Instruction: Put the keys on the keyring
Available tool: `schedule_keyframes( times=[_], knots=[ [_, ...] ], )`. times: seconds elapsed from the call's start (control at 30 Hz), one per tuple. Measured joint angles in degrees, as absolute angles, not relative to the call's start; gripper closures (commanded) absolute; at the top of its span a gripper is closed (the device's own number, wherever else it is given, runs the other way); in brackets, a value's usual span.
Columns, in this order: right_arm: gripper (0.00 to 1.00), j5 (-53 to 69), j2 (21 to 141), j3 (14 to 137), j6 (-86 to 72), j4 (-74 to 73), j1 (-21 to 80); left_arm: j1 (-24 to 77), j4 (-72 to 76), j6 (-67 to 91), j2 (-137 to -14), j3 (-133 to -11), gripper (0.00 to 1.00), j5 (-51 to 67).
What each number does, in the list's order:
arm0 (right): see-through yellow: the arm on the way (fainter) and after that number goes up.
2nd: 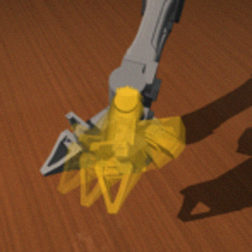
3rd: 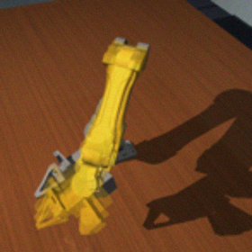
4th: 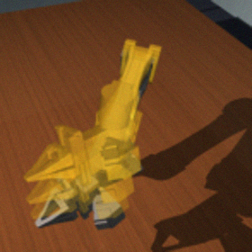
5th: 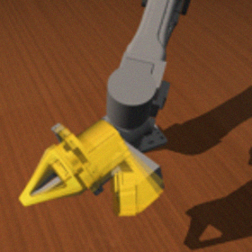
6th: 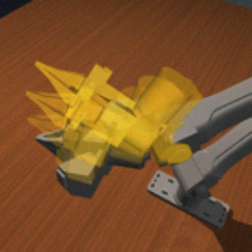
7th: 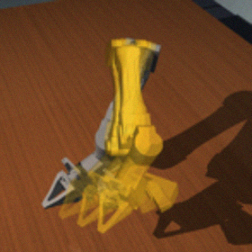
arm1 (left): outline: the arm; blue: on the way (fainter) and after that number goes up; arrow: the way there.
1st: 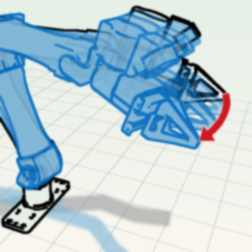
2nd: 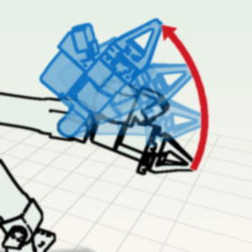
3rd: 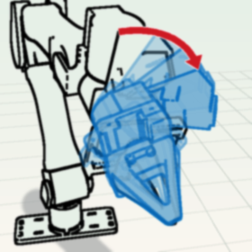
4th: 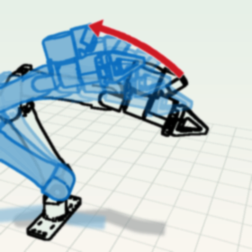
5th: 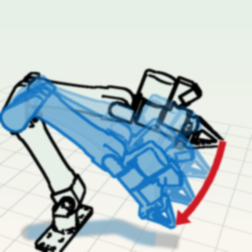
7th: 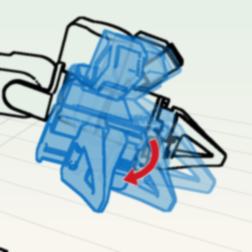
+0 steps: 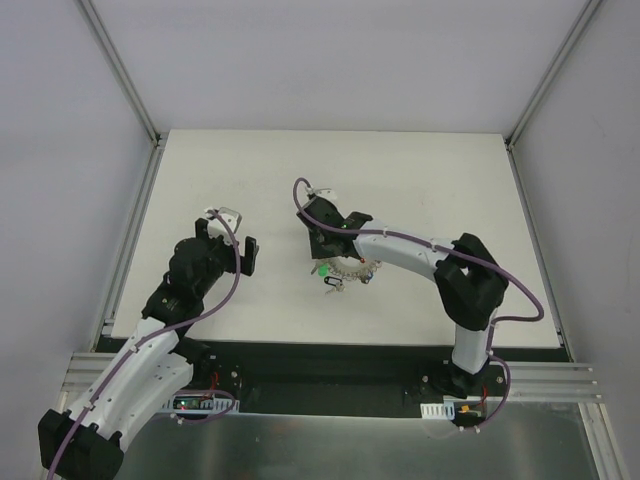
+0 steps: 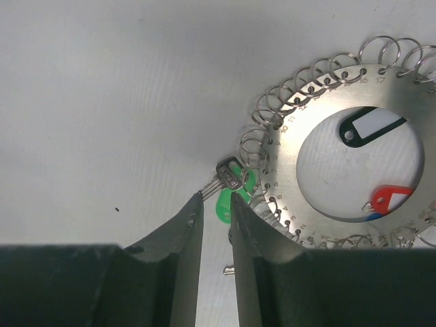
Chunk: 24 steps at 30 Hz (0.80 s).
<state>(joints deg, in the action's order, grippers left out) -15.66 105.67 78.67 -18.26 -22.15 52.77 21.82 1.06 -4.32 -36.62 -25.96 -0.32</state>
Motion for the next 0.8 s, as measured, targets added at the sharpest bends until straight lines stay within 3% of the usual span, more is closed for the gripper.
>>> schedule_keyframes(
  times=[0.27, 0.8],
  knots=[
    [0.75, -19.22, 112.73, 82.37, -20.69, -24.32, 53.28, 21.82, 1.08, -4.32, -35.22, -25.87, 0.17, -1.96],
    [0.82, -21.91, 116.03, 83.42, -22.55, -26.15, 53.41, 22.2, 1.04, -4.27, -34.37, -25.87, 0.16, -2.35]
  ],
)
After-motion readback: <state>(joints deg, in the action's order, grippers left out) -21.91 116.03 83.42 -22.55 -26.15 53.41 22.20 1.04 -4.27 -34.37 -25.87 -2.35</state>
